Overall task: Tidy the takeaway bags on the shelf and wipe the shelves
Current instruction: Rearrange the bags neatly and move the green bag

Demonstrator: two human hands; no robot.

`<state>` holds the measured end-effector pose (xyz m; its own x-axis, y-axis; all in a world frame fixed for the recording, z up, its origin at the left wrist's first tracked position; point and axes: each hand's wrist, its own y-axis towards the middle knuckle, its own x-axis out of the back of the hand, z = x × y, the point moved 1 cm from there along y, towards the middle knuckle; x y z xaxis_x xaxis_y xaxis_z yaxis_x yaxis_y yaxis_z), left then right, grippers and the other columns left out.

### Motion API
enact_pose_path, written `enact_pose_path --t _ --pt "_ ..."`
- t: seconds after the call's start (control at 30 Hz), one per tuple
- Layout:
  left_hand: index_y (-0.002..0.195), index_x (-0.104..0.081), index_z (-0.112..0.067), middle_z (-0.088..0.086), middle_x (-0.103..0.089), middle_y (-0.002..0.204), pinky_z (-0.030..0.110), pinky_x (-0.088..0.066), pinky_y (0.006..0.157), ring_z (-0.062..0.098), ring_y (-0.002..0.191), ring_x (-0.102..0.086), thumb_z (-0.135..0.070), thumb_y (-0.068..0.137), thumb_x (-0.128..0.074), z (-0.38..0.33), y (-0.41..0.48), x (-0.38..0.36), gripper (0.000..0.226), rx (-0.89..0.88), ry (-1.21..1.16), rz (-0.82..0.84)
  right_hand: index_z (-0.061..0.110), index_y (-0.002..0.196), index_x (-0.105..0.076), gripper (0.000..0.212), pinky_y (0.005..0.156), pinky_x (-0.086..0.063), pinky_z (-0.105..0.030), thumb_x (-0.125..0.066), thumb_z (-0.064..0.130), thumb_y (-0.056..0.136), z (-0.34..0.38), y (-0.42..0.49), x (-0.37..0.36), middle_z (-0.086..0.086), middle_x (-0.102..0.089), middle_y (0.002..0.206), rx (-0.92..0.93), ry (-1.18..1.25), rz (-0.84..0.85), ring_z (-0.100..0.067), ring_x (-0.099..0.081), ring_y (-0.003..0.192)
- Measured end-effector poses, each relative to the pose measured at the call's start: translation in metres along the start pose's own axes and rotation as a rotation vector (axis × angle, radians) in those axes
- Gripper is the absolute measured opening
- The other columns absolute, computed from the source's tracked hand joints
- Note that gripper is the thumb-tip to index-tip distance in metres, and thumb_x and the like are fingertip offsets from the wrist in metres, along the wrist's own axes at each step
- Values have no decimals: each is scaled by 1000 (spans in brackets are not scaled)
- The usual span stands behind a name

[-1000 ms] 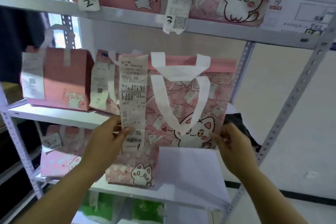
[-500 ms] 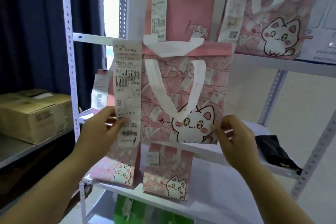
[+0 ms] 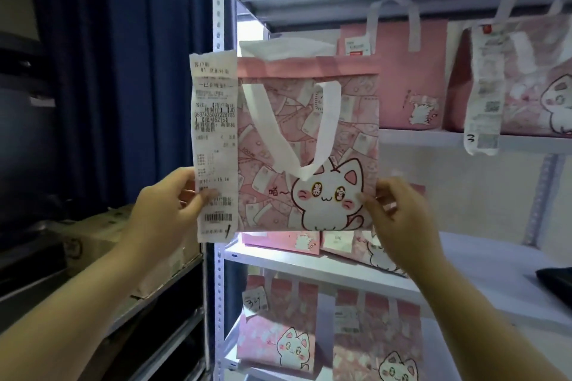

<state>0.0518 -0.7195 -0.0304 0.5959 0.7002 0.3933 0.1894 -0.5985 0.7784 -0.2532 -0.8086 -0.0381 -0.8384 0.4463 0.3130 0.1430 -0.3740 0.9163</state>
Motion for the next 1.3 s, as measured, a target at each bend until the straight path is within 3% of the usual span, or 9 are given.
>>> enact_pose_path --t 0.17,0.3,0.4,0.67,0.87,1.1,1.3 --pt "101 -59 -31 -25 -63 87 4 -46 50 -15 79 -60 -24 88 -61 17 44 21 15 -42 5 -41 13 98 -62 26 60 -54 -30 -55 35 87 16 45 -23 9 -61 82 51 0 -49 -8 -60 69" --pt "105 -59 -29 -25 -62 85 3 -45 51 -8 72 -63 -24 88 -61 23 82 23 17 -88 16 -70 13 97 -60 16 60 -53 -30 -59 27 89 11 84 -38 6 -61 84 45 1 -101 -7 -59 71" --pt "105 -59 -27 -26 -61 85 3 -46 51 -9 72 -61 -25 88 -61 25 111 22 17 -137 32 -98 14 96 -61 17 57 -44 -16 -60 29 89 5 109 -48 8 -60 83 57 -31 -186 2 -56 71" --pt "105 -60 -24 -20 -63 84 5 -43 51 -5 73 -62 -26 88 -61 34 197 4 17 -186 22 -166 13 98 -58 12 51 -42 -4 -62 19 88 -19 173 -77 9 -58 86 30 7 -277 5 -55 69" --pt "103 -61 -27 -19 -63 82 8 -38 53 -7 72 -59 -28 87 -62 57 246 -25 16 -180 47 -187 15 101 -58 22 60 -48 -26 -59 33 89 -47 208 -102 11 -57 84 -31 -118 -251 -11 -57 72" --pt "111 -59 -22 -16 -61 80 10 -35 52 -5 70 -58 -29 87 -62 89 273 -64 25 -137 32 -153 11 98 -61 15 64 -38 -25 -63 22 87 -74 220 -125 3 -59 79 -137 -244 -196 -18 -57 74" --pt "126 -47 -21 -7 -63 96 24 -47 63 5 80 -61 -23 83 -67 110 287 -77 48 -126 -32 -128 13 124 -50 43 82 -49 -37 -65 20 84 -78 220 -139 1 -61 101 -133 -265 -192 -20 -58 93"
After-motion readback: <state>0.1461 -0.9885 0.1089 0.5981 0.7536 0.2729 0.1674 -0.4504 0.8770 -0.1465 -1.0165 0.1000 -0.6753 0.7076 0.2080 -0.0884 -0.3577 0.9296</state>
